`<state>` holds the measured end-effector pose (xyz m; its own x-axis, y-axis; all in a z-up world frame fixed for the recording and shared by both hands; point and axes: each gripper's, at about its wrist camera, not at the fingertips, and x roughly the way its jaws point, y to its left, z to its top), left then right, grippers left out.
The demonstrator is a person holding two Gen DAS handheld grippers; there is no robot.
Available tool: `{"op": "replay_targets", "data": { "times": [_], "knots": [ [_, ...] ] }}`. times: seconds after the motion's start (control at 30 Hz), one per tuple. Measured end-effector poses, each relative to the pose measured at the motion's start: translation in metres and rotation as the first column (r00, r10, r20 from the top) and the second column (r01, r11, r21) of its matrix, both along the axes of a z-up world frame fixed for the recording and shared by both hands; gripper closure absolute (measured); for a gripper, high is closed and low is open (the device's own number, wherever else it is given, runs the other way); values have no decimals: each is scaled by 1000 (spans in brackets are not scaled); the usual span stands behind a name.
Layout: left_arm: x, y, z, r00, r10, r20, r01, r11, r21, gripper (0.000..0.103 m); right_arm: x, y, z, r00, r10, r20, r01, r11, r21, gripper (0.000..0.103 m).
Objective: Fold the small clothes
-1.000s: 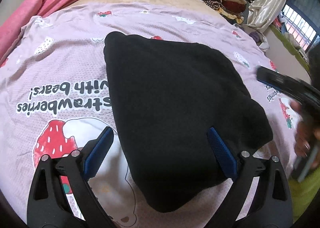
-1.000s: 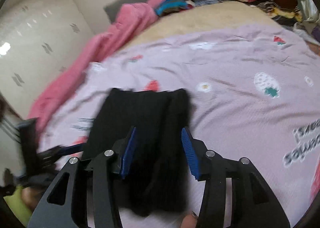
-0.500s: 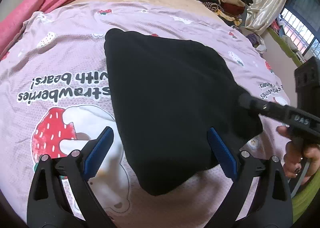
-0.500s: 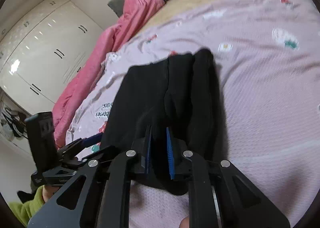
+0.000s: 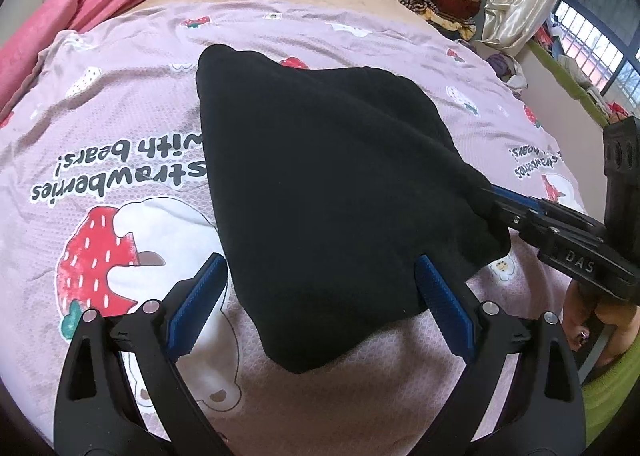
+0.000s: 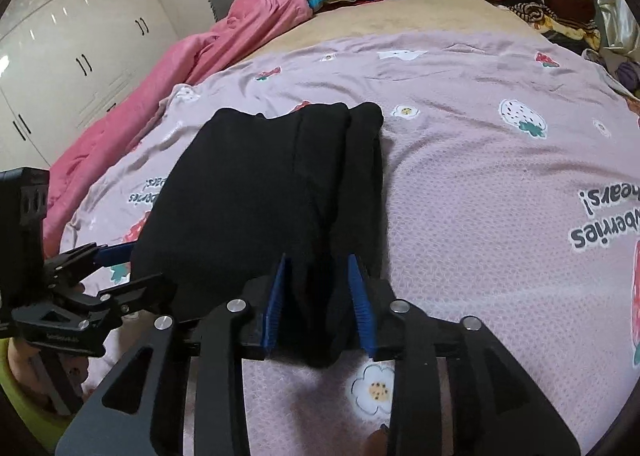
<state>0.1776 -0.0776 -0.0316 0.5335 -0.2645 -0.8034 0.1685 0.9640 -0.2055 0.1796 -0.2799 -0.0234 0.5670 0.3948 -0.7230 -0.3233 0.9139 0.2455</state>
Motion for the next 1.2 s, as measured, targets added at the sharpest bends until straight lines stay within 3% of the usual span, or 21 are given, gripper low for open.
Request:
{"op": "replay_targets", "data": {
  "times": [0.17,0.47,0.67,0.9,0.97,1.1,1.2],
  "knots": [
    [-4,2,4,1000,7,12,-7,1000,2,15,-10,-5,6,1000,-15,9,15,1000,-4,60],
    [-10,6,8,1000,16,24,-16,1000,2,15,-6,-1,32,997,-26,69,27,1000,-10,57],
    [-15,13,12,999,25,42,-25,1000,-1,15,58,29,36,998,-18,60,22,997,-80,57],
    [-15,21,19,998,22,65,-22,1000,-9,15,125,54,-3,996,-78,-46,70,986,-149,58],
    [-16,22,21,997,17,71,-17,1000,-5,14,128,55,-4,997,-64,-42,57,988,-145,96],
    [-19,25,27,996,18,86,-17,1000,-11,13,114,55,13,997,-40,67,52,982,-180,97],
    [-21,27,32,995,27,97,-24,999,-25,13,111,53,14,994,-58,93,78,969,-233,97]
  ]
}}
